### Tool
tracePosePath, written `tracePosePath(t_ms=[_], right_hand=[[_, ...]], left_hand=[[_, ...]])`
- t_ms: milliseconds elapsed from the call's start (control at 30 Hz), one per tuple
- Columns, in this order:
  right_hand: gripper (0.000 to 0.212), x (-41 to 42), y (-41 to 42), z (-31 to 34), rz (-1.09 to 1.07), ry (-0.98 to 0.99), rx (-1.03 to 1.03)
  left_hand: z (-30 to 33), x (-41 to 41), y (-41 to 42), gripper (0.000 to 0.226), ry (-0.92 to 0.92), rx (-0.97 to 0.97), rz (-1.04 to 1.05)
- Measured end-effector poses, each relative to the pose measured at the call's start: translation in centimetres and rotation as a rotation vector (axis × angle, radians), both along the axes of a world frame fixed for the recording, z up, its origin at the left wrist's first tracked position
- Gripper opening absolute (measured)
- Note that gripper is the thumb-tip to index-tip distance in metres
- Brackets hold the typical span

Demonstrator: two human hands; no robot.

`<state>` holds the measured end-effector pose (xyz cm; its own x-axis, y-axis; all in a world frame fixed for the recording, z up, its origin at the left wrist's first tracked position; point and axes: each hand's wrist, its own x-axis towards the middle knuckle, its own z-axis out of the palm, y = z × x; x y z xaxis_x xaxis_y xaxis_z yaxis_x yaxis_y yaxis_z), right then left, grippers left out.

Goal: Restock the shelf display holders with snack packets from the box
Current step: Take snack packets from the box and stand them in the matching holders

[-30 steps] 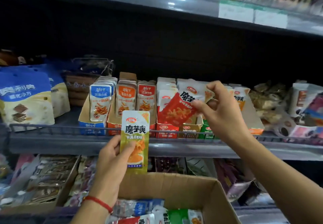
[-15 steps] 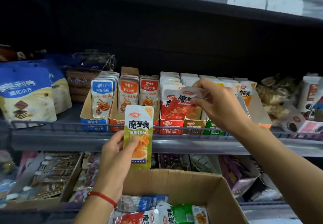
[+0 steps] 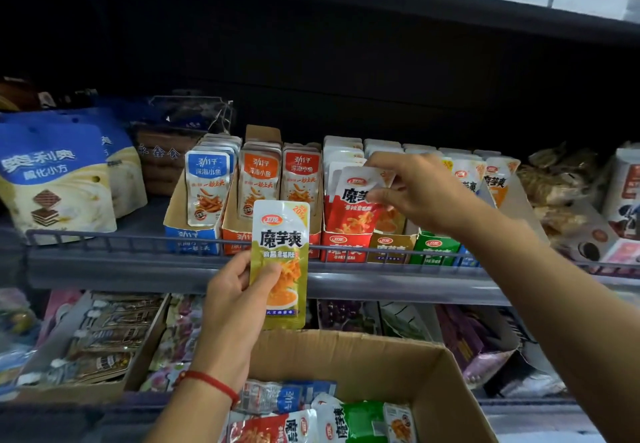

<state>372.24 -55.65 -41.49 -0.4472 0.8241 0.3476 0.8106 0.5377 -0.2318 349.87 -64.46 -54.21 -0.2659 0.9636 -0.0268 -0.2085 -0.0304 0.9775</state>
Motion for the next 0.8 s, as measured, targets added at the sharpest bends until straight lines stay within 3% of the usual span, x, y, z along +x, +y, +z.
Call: tracePosePath(t_ms=[100,133,233,367,500,567,633,700,800], right_hand=[[0.047,-0.6,0.3,-2.0,-0.117,-0.128,0.137],[0.049,-0.7,0.2,-2.5,-0.127,-0.087,0.211],[0.032,-0.6,0.1,-3.7,-0.065,0.169,0.392],[0.037,-0.3,0.1,-5.1,-0.102,0.129,0.429],[0.044,0.1,-2.4,-5.3,-0.135,0.236,0.43],[0.034,0.4,-5.0,-6.4,-0.111,0.395,0.332],[0.024,1.1,-7.6,-8.2,-0.003,0.507,0.036],[0.022,1.6,-9.5,-10.7,0.11,0.427,-0.257],[0.016,3.1,-10.3,-13.8,0.057,0.461,-0.334]], left_hand=[[0.0,0.1,-0.1,0.016,-0.003,0.0,-0.009],[0.0,0.2,-0.1,0.016,-0.004,-0.001,-0.011],[0.1,0.2,-0.2,0.015,-0.005,-0.007,-0.019],[0.3,0.6,-0.5,0.017,0.004,-0.021,-0.051],[0.5,1.4,-0.9,0.019,0.033,-0.016,-0.105],[0.3,2.0,-1.2,0.024,0.042,-0.002,-0.147],[0.1,2.8,-1.6,0.033,0.029,0.017,-0.207],[-0.3,3.8,-2.3,0.04,-0.013,0.012,-0.264],[-0.6,5.4,-3.5,0.044,0.008,-0.011,-0.275]])
